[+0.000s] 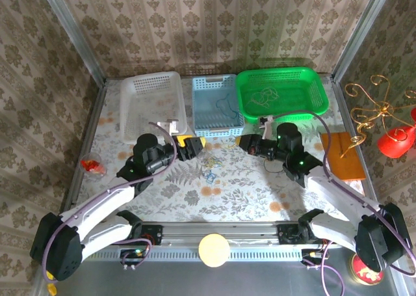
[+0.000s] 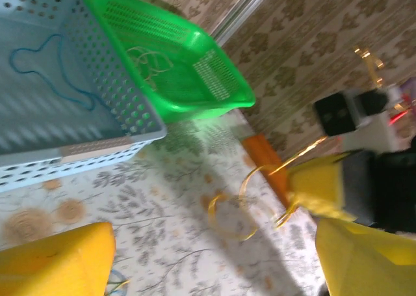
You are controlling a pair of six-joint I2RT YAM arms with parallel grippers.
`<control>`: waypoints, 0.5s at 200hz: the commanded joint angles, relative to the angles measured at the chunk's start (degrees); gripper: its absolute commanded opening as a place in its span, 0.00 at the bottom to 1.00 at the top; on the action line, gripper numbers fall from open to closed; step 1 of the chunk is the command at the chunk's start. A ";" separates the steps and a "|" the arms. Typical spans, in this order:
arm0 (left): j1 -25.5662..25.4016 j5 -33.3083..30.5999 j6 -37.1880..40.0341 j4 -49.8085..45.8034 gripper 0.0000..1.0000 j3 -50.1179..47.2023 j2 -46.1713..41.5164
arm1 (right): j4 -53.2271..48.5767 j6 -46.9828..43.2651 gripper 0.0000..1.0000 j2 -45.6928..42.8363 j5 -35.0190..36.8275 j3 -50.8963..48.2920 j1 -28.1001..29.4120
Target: Untangle the cables
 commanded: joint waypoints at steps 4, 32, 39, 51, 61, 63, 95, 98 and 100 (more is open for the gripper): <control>-0.19 4.06 -11.37 3.30 0.73 2.86 2.38 | 4.10 0.82 0.00 1.75 2.51 0.72 2.82; -2.46 3.58 -18.54 7.62 0.62 3.22 5.73 | 4.32 0.87 0.00 3.64 5.35 1.58 5.20; -3.17 3.12 -19.52 7.94 0.61 3.18 6.28 | 4.49 0.93 0.00 4.01 5.80 1.75 5.52; -4.45 2.04 -20.12 7.57 0.57 3.18 6.88 | 4.87 1.10 0.00 4.49 6.29 2.05 5.92; -5.25 1.08 -20.24 6.77 0.54 3.11 7.15 | 4.97 1.10 0.00 4.69 6.77 2.30 6.11; -5.43 0.83 -20.26 6.56 0.54 3.14 7.18 | 4.96 1.08 0.00 4.75 6.83 2.37 6.12; -6.81 -2.43 -19.48 3.09 0.53 2.31 6.40 | 4.61 1.10 0.00 4.87 7.87 2.93 6.21; -6.97 -2.58 -19.45 3.04 0.52 2.23 6.33 | 4.65 1.07 0.00 4.87 7.96 3.01 6.21; -6.94 -2.72 -19.45 2.99 0.52 2.17 6.36 | 4.73 1.10 0.00 4.87 7.96 3.03 6.21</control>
